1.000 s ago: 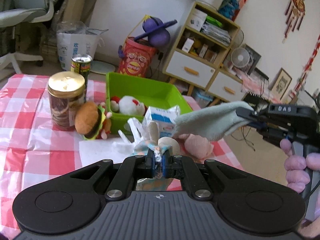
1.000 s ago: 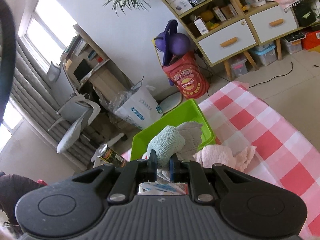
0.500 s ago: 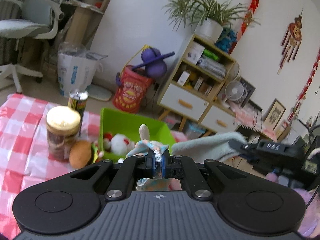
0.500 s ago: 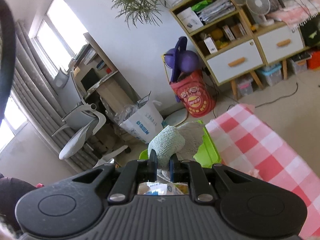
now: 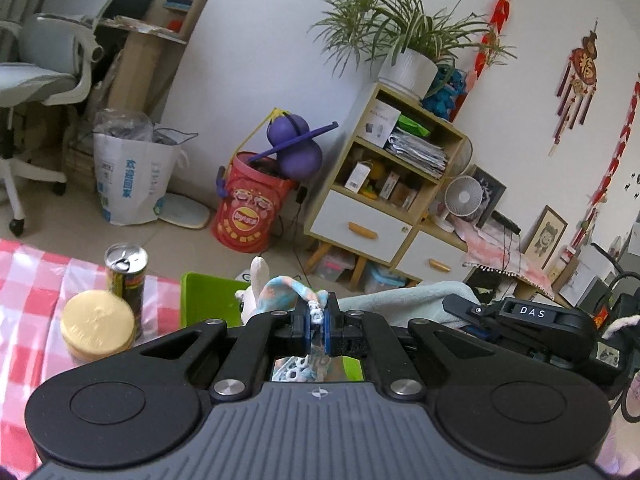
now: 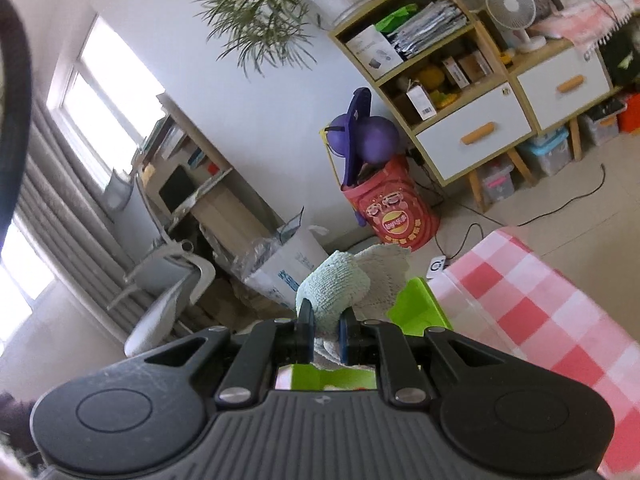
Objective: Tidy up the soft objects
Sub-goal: 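Lift doll and mint towel over the green tray and release both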
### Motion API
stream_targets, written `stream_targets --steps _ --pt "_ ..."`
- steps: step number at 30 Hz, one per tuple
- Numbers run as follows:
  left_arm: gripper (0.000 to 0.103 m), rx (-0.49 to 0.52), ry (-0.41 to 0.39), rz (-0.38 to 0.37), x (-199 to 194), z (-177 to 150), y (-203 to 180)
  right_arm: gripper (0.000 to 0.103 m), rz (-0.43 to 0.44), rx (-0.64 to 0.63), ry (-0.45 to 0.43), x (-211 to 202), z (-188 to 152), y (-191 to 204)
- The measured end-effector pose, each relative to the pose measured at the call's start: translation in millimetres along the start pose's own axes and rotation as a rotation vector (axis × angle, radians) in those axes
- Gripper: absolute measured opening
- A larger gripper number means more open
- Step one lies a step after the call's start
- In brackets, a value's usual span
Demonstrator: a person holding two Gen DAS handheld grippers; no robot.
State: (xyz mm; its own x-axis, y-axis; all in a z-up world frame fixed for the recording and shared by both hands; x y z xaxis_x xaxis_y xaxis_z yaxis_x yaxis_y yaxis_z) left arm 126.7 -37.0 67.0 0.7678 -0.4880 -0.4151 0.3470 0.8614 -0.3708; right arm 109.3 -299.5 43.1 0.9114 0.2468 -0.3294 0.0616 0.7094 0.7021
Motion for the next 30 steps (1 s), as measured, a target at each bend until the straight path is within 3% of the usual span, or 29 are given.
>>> stream_targets --steps 10,16,19,25,30 --pt "0.0 0.052 0.067 0.003 90.1 12.5 13.4 0.0 -0.027 0.047 0.019 62.8 7.8 -35.5" --pt "0.001 0.059 0.157 -0.007 152.2 -2.3 26.8 0.0 -0.03 0.064 0.101 108.3 -13.6 -55.6" --pt "0.001 0.085 0.213 0.016 176.9 -17.7 33.5 0.0 -0.047 0.044 0.151 125.8 -29.4 -61.1" --pt "0.001 0.038 0.373 0.046 216.0 -48.8 51.1 0.0 -0.11 -0.067 0.21 140.1 -51.9 -60.1" --pt "0.002 0.054 0.428 0.068 223.5 -53.5 55.4 0.0 -0.125 -0.132 0.228 141.2 -59.5 -54.4"
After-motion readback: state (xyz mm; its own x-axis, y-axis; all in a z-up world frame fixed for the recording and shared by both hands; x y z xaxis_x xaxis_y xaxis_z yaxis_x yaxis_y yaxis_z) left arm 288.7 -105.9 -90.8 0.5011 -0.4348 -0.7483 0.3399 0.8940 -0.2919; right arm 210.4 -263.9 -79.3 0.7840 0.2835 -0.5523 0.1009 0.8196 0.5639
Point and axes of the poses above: each gripper's, at about its wrist camera, not at the fingertips, and x roughly the way its jaws point, y to its left, z to its top, the point moved 5 cm from there along x, roughly the way its jaws point, and after that the axes turned 2 degrees about x, right-handed, at the moved point
